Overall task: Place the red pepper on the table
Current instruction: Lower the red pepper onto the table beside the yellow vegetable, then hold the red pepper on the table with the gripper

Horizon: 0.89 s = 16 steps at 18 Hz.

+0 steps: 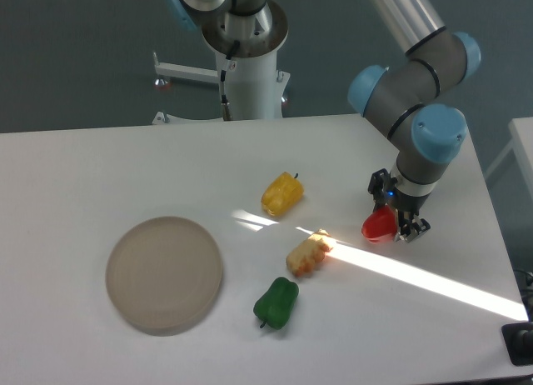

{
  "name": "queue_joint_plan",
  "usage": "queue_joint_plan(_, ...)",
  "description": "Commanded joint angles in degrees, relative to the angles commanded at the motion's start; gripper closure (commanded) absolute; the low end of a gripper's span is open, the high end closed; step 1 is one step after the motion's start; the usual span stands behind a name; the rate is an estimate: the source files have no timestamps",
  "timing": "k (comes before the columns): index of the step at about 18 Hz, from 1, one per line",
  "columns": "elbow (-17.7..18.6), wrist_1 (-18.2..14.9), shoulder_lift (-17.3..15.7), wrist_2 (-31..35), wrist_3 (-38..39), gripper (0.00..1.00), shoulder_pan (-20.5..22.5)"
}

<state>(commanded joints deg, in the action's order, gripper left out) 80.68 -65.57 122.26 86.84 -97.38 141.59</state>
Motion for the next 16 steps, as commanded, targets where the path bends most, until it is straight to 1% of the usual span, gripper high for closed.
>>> queue_joint_plan(9, 0.79, 0.09, 0.09, 0.09, 0.00, 0.43, -0.09)
queue_joint_plan(16, 1.23, 1.05, 0.44, 0.09, 0.00, 0.43, -0.09)
